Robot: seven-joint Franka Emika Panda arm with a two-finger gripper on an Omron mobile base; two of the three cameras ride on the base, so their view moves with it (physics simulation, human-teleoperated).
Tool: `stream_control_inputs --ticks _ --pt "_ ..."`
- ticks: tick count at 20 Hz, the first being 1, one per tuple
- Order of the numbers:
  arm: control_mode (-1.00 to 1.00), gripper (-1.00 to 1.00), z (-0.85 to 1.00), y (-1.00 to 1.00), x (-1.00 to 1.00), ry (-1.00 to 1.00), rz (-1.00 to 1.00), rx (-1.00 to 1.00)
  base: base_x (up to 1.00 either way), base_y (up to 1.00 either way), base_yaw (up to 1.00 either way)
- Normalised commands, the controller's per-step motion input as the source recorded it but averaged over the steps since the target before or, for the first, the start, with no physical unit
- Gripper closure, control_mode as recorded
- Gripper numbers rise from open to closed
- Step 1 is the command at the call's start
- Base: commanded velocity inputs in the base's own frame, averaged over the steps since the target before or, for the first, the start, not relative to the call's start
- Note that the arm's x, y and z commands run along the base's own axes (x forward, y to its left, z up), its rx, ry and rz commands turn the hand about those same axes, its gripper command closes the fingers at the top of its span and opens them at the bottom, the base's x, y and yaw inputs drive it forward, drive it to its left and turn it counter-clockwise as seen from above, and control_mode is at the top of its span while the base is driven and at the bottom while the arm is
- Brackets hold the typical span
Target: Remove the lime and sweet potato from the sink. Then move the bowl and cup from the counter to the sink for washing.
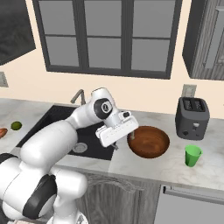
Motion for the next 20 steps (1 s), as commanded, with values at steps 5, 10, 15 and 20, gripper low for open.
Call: stream_control_inputs --ticks 5,10,15,20 --pt "-1.0 -1.0 -0.06 -0.07 0.06 0.0 0.0 0.02 0.0 0.0 0.0" --pt "-1.0 -1.0 -0.06 -0.04 0.02 0.0 -0.02 0.07 0.0 0.0 0.0" --pt "-1.0 -1.0 -0.07 -0.02 0.01 0.0 -0.02 0.11 0.0 0.0 0.0" --pt "-1.0 -1.0 -0.05 0.0 0.09 -0.01 0.0 0.02 0.0 0.0 0.0"
